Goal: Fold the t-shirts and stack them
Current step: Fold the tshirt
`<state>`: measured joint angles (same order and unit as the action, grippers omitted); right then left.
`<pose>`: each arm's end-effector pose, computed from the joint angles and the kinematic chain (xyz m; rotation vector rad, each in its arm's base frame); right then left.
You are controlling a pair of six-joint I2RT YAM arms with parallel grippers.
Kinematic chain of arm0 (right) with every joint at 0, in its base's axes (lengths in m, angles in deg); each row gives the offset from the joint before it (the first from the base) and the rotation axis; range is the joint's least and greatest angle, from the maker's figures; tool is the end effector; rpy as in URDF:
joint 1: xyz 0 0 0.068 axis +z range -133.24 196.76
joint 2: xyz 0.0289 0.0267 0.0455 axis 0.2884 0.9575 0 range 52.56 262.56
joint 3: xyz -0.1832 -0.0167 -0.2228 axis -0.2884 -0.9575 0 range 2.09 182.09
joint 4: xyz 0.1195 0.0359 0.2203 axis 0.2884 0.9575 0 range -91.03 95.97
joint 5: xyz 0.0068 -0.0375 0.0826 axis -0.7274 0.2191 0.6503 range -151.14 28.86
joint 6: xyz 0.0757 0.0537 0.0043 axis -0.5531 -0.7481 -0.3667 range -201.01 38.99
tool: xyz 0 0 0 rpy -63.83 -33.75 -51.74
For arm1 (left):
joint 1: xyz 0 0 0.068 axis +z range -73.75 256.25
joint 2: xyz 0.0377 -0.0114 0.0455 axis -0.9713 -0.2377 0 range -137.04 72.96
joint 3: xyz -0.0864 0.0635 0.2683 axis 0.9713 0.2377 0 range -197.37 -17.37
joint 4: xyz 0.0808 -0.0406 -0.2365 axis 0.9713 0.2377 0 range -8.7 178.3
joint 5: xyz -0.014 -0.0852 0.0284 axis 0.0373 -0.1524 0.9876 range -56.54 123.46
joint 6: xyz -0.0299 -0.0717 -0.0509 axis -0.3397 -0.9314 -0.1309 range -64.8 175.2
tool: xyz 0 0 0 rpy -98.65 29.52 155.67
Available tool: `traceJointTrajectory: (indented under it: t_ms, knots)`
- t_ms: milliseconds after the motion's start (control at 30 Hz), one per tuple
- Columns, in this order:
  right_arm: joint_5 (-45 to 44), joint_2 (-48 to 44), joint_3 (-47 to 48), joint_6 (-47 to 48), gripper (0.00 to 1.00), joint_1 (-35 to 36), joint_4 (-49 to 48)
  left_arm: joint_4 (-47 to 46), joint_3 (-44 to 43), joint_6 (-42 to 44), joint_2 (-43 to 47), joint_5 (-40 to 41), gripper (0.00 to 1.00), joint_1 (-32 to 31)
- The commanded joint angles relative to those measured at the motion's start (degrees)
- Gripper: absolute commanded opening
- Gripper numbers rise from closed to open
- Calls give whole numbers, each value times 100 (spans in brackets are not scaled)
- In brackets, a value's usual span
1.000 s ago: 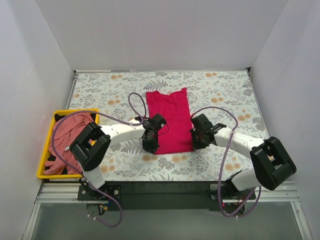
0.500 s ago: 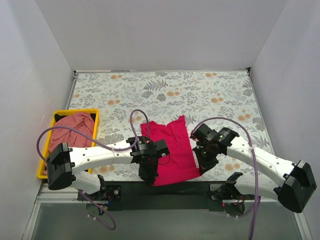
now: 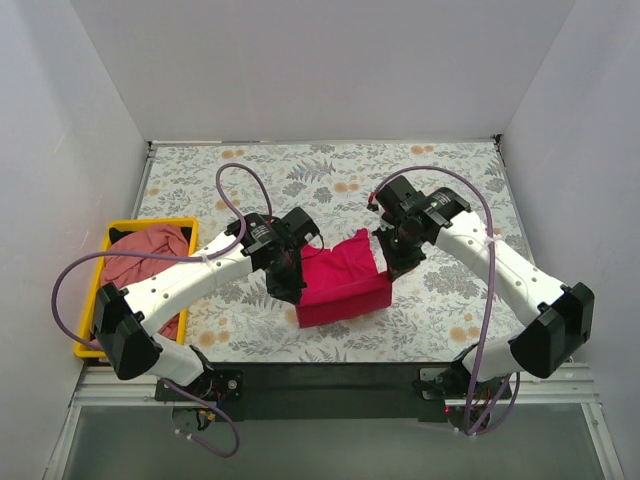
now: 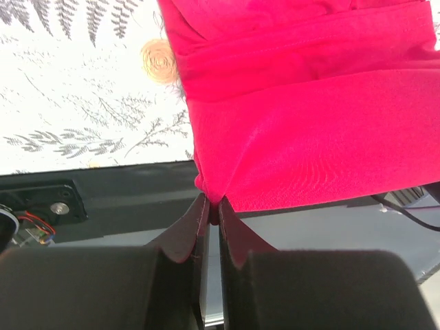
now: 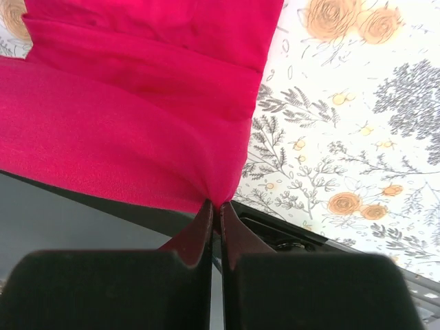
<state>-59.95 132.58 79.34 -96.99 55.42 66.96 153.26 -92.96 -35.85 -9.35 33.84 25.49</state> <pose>0.2036 0.1651 0.2895 -0.5637 2.7858 0.2472 0.1618 -0.1971 0.2690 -1.0538 2.8704 -0.2833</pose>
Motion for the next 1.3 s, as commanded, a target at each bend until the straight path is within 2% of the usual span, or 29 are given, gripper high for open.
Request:
traceJointTrajectory:
  t_ms: [0, 700, 933, 1267]
  knots:
    - [-348, 223, 509, 377, 1, -112, 382, 275, -166, 298, 12, 278, 0, 136]
    - [-804, 1946, 2627, 922, 1, -341, 163, -665, -395, 913, -321, 226, 0, 1314]
    - [-822, 2350, 2488, 984, 1, -534, -399, -1237, -307, 1159, -725, 155, 0, 1771]
    - [-743, 2983, 2127, 1150, 1, -736, -1427, -2010, 53, 1247, -1262, 111, 0, 2079]
